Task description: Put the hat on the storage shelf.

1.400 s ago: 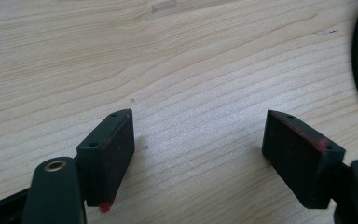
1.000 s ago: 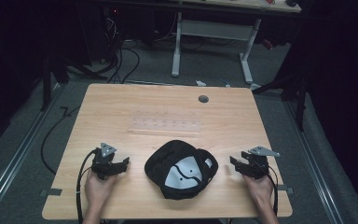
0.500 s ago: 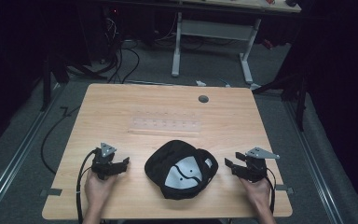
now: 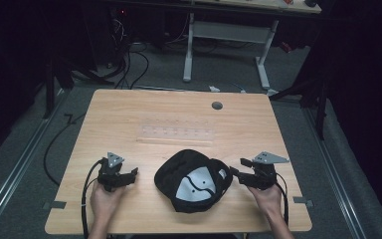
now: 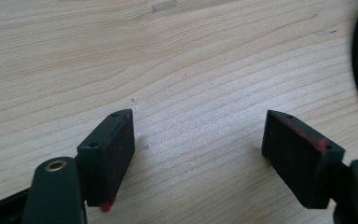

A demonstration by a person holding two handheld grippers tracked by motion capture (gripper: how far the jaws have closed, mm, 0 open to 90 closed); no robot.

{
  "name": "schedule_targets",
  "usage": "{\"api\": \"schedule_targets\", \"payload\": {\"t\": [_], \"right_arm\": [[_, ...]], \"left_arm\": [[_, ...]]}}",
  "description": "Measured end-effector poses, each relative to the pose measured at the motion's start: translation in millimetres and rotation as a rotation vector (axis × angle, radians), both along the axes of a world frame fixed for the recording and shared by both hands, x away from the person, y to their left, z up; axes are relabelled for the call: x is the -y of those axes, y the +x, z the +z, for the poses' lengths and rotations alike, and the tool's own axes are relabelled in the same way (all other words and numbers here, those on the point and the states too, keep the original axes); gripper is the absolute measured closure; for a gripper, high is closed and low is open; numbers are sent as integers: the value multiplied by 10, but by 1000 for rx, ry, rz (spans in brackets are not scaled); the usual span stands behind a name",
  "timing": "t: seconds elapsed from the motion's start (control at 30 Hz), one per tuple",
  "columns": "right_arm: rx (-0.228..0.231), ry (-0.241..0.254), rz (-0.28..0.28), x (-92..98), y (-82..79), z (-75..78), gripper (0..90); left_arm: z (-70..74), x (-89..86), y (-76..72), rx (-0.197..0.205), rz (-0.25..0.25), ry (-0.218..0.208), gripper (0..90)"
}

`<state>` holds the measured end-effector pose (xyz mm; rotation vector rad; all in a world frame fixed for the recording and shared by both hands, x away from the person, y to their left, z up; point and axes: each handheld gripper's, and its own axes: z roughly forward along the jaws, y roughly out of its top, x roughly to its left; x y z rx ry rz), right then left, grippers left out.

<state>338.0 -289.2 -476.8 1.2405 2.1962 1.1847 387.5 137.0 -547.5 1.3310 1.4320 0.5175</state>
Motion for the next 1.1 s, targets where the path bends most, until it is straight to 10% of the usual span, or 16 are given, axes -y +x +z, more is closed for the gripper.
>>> {"api": "schedule_targets", "payload": {"t": [1.1], "right_arm": [[-76, -45, 148, -428, 395, -33, 408]], "left_arm": [[-1, 0, 1, 0, 0, 3, 256]]}}
